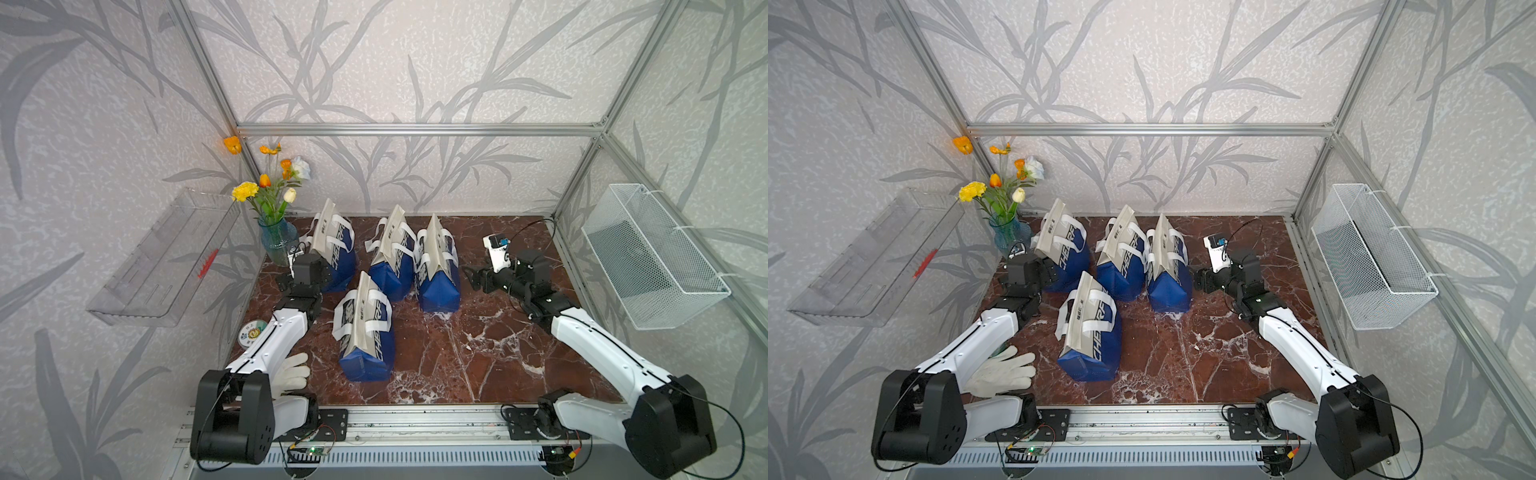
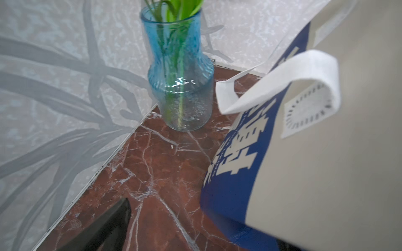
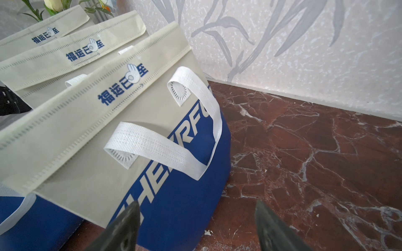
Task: Open the takeout bag
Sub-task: Adjust the takeout bag at the center of the board.
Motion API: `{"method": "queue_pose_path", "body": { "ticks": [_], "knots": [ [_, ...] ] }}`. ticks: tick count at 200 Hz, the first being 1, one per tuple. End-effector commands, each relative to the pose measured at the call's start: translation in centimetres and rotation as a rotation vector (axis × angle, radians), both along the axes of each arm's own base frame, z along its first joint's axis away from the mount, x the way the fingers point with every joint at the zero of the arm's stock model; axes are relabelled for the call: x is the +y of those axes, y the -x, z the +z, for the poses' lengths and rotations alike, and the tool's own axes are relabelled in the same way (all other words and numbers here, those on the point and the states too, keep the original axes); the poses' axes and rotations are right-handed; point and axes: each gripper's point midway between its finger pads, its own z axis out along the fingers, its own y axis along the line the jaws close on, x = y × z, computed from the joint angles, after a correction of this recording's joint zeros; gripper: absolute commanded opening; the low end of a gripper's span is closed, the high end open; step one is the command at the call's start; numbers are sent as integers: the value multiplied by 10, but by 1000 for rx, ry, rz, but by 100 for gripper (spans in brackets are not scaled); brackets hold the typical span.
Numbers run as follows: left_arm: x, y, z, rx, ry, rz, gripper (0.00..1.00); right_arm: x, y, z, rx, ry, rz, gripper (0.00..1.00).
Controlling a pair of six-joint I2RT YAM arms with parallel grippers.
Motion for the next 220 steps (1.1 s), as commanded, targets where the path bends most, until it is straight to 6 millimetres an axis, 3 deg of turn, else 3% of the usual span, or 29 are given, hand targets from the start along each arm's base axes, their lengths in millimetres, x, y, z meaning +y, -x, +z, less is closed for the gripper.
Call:
{"method": "queue_pose_path", "body": {
  "ticks": [1, 30, 87, 128, 164, 188, 220],
  "knots": [
    [-14, 5, 2, -78, 57, -103, 100, 9, -2, 9, -17, 20, 19, 81],
    [-51, 14, 8, -198, 102, -330, 100, 23, -2, 12, -29, 43, 43, 81],
    [-89, 29, 8, -269, 177, -539, 100, 38, -5, 16, -56, 105, 42, 81],
    [-88, 21, 31, -386, 202, -525, 96, 44, -3, 35, -128, 105, 31, 80],
    [-84, 7, 42, -446, 219, -493, 86, 48, 3, 40, -174, 130, 35, 79],
    [-74, 2, 42, -484, 236, -431, 73, 45, 6, 45, -191, 139, 19, 79],
    [-65, -1, 49, -548, 262, -373, 66, 45, 10, 55, -208, 125, 16, 78]
  ]
}}
